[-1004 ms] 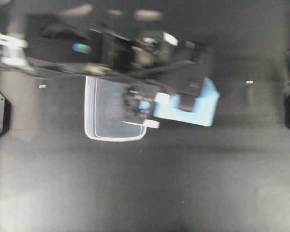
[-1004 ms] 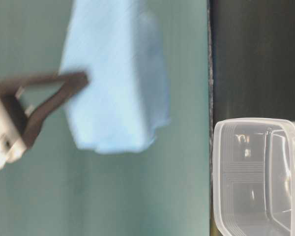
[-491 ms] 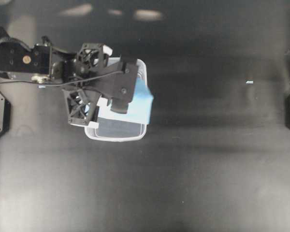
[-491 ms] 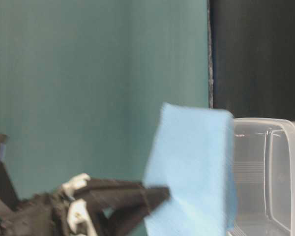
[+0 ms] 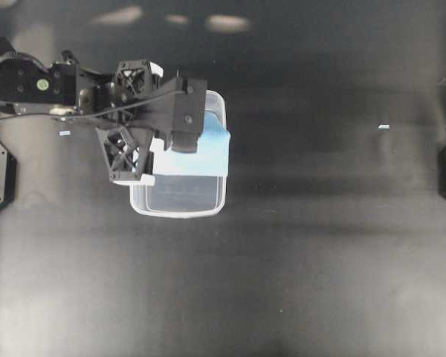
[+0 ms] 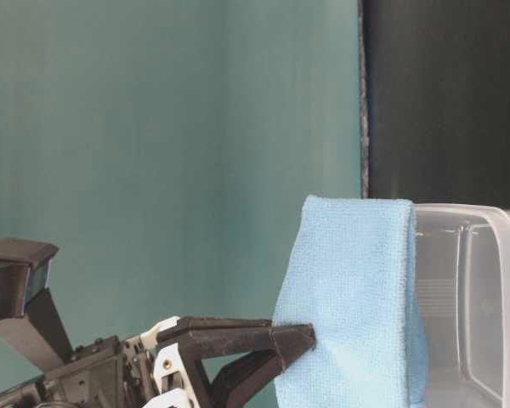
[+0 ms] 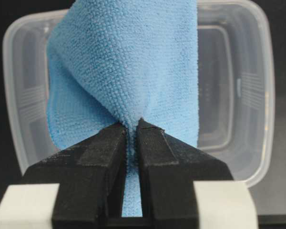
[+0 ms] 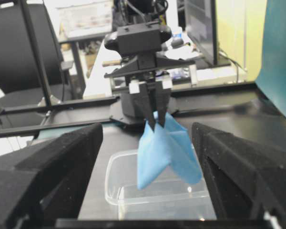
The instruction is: Place the blue towel into the container with the left arm.
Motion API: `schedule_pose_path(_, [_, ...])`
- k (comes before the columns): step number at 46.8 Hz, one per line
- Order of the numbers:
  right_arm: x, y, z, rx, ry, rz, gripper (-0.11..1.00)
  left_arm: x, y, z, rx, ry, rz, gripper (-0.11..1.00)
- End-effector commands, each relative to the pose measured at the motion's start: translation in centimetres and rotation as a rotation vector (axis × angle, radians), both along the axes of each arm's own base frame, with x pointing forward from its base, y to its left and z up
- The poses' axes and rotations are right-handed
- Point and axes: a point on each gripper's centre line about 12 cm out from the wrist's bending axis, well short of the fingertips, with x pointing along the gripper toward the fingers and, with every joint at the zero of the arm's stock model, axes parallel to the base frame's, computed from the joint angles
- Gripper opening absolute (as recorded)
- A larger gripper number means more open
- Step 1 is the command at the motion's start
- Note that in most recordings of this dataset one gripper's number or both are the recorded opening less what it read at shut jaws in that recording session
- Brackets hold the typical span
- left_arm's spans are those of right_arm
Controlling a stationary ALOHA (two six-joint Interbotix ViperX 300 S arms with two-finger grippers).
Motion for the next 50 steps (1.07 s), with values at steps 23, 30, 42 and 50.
schedule_pose_path(23, [0.1, 0.0, 0.7, 0.006, -0.011, -0.003, 0.74, -0.4, 0.5, 0.3, -0.066, -0.093, 0.133, 0.91])
schedule_pose_path(30, [0.0, 0.0, 0.8, 0.005, -0.017, -0.003, 0.74, -1.2, 0.2, 4.4, -0.084, -0.292, 0.138, 0.9])
schedule_pose_path(42, [0.1, -0.1, 0.6, 0.007, -0.006, -0.004, 0.74, -5.2, -0.4, 10.6, -0.106, -0.648, 0.12, 0.9])
schedule_pose_path(50, [0.2, -0.1, 0.4, 0.035, 0.0, -0.001, 0.74, -8.6, -0.9, 11.2, -0.114, -0.735, 0.102, 0.9])
